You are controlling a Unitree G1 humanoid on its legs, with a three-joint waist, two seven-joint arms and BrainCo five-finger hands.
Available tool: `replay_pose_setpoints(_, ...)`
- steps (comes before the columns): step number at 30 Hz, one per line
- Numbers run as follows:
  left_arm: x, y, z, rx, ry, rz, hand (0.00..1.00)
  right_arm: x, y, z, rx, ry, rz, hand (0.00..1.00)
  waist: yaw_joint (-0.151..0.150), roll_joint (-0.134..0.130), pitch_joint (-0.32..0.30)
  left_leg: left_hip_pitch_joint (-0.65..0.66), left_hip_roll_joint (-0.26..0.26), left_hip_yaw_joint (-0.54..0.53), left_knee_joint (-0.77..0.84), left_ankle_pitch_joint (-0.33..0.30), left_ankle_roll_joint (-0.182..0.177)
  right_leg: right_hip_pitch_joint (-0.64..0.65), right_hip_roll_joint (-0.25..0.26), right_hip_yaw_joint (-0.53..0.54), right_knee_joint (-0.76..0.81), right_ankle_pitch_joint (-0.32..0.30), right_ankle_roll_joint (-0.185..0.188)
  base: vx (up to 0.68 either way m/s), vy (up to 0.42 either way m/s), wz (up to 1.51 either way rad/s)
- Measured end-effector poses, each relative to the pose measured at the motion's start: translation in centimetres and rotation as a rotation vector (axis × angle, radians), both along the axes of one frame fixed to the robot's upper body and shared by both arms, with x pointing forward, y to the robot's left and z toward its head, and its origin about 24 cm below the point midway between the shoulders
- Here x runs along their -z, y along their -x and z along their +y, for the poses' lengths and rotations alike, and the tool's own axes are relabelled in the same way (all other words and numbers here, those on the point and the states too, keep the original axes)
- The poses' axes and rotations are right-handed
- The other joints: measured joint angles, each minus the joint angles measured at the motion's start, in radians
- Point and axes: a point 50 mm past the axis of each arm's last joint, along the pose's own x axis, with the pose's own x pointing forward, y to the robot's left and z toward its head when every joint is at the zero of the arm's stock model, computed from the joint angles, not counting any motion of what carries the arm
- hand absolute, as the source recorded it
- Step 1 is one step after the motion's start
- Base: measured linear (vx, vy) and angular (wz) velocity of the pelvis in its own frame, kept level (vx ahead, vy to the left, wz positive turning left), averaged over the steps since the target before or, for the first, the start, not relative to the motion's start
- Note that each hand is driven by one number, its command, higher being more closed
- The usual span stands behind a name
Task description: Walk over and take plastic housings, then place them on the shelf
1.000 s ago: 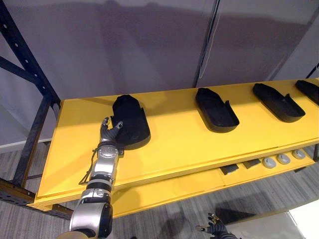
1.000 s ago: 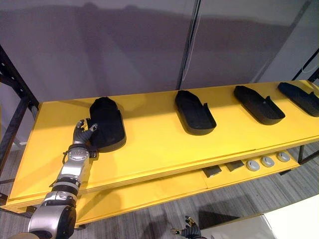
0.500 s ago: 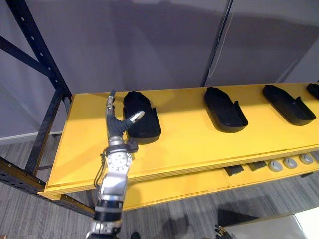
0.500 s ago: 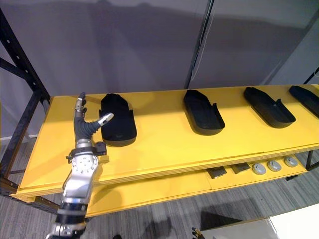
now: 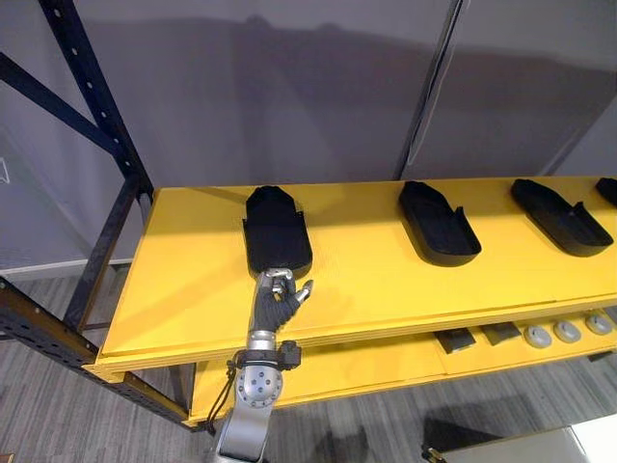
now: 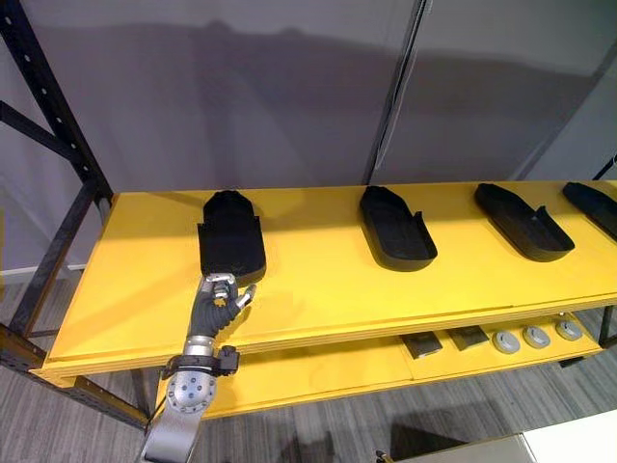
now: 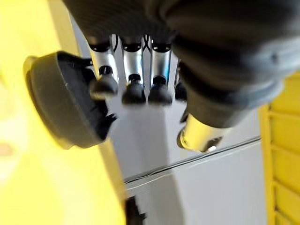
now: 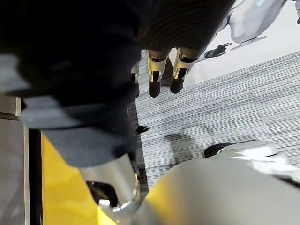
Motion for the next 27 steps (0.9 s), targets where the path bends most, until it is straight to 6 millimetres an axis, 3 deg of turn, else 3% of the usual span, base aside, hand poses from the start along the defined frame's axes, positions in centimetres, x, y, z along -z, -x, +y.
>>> replay_pose_setpoints(8,2.7,-1.2,0.8,-0.043,-0.086,0.136,1.0,0.0,0.3,0.1,0.005,0.0,0.001,0.0,-0.004,-0.001,-0.013,-0.016,0.007,0.024,0.037,-0.037,-0.004,-0.01,0.001,0.03,0.0,-0.001,0.002,0.01,0.023,-0.11)
replay_pose_setpoints(14,4.2,-2.9,1.8,-0.067,-0.163,0.212,1.0,0.0,0.2,0.1,0.003,0.0,-0.002,0.0,-0.012,0.003,-0.021,-0.019,0.012,0.033,0.039,-0.026,-0.004,-0.021,0.006,0.034,0.001,-0.001,0.002,0.0,0.004,-0.03)
replay_pose_setpoints(27,4.1,-5.2,3.9,-0.151,-0.244,0.221,1.0,0.1,-0.4,0.0,-0.005,-0.001,0.004,0.0,-0.039,0.006,-0.027,0.005,0.014,0.057,-0.059,0.046,-0.004,-0.062,0.026,0.061,-0.009,0.03,0.0,-0.05,0.025,-0.07)
